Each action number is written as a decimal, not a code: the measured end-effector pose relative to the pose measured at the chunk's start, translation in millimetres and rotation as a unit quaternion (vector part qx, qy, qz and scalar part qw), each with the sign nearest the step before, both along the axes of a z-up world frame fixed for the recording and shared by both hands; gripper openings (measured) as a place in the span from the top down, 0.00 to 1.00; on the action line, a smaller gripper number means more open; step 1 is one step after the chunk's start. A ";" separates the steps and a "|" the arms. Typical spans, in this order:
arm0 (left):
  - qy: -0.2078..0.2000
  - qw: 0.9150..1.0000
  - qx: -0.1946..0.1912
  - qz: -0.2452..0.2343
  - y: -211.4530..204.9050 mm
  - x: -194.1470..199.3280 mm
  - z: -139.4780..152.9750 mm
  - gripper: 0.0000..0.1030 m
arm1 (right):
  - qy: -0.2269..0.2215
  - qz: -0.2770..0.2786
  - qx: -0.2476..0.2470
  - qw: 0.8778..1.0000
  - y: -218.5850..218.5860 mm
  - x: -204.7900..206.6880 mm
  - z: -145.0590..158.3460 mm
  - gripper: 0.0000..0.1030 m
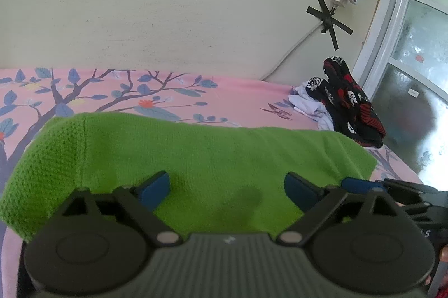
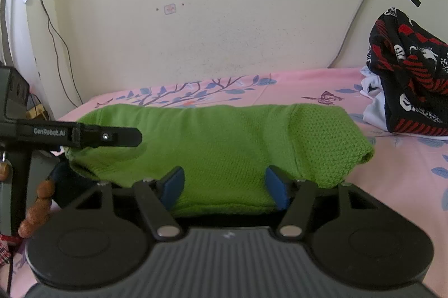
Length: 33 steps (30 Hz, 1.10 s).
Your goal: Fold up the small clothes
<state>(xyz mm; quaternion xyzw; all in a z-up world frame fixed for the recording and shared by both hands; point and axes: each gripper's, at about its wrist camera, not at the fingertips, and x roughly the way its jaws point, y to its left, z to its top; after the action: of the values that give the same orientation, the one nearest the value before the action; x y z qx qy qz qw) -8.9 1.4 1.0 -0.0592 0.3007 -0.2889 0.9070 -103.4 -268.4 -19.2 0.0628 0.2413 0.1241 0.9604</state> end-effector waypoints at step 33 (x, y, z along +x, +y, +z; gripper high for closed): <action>-0.004 1.000 0.016 0.001 -5.0 -2.2 1.3 0.08 | 0.000 0.000 0.002 1.000 0.8 0.1 0.2 0.46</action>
<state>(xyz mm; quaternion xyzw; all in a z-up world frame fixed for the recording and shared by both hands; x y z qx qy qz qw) -11.1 -3.7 2.2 -0.0439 0.3013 -0.2832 0.9094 -103.3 -267.6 -18.9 0.0642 0.2407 0.1244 0.9604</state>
